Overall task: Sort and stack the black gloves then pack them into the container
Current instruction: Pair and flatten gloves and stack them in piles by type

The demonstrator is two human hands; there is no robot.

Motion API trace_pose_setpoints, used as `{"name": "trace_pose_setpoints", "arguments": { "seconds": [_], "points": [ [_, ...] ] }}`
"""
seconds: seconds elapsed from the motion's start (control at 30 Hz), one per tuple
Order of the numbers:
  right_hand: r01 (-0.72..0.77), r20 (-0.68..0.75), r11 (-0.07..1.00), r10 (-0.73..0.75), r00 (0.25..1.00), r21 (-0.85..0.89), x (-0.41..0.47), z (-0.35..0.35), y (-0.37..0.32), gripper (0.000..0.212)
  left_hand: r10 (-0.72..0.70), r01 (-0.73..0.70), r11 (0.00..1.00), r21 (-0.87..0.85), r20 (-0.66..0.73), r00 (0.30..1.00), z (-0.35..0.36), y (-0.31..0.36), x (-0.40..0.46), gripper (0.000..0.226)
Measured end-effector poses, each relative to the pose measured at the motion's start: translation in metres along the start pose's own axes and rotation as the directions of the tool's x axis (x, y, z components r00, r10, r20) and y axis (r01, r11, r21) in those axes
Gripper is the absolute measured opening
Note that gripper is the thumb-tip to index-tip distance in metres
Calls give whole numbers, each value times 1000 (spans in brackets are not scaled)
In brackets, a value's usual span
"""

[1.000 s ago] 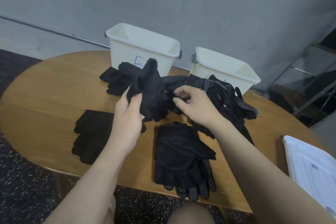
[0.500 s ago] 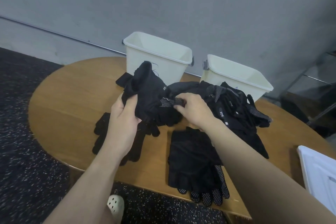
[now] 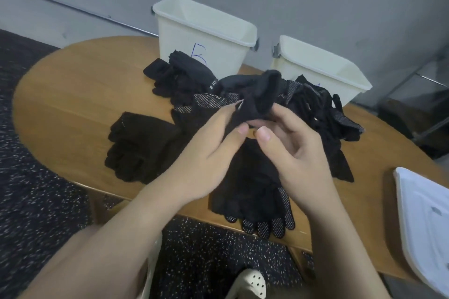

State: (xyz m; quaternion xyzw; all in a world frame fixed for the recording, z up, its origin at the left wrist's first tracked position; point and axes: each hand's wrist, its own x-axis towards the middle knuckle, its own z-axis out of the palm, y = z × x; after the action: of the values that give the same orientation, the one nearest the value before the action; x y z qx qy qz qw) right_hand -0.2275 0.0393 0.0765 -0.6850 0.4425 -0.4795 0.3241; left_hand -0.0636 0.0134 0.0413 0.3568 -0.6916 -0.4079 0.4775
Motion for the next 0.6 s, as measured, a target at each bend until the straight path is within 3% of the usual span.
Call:
{"name": "trace_pose_setpoints", "arguments": {
  "seconds": [0.1,0.2,0.3,0.4,0.5,0.6],
  "points": [
    [-4,-153,995,19,988,101,-8,1,14,40,84,-99,989,109,139,987,15,-5,-6,54],
    [-71,-237,961,137,962,266,-9,-6,30,18,64,-84,980,180,112,992,22,-19,-1,60],
    [-146,-207,849,285,936,508,-7,-25,42,26,51,-51,992,114,4,999,21,-31,9,54],
    [-216,-130,786,350,928,579,-1,-41,49,33,-45,47,998,38,-46,998,18,-29,15,46],
    [-255,-40,777,338,940,575,3,-49,50,25,-64,66,989,-131,13,998,17,-23,20,54],
    [-280,21,768,328,944,576,5,-49,49,23,-17,36,984,-176,110,994,17,-18,34,58]
  ]
}}
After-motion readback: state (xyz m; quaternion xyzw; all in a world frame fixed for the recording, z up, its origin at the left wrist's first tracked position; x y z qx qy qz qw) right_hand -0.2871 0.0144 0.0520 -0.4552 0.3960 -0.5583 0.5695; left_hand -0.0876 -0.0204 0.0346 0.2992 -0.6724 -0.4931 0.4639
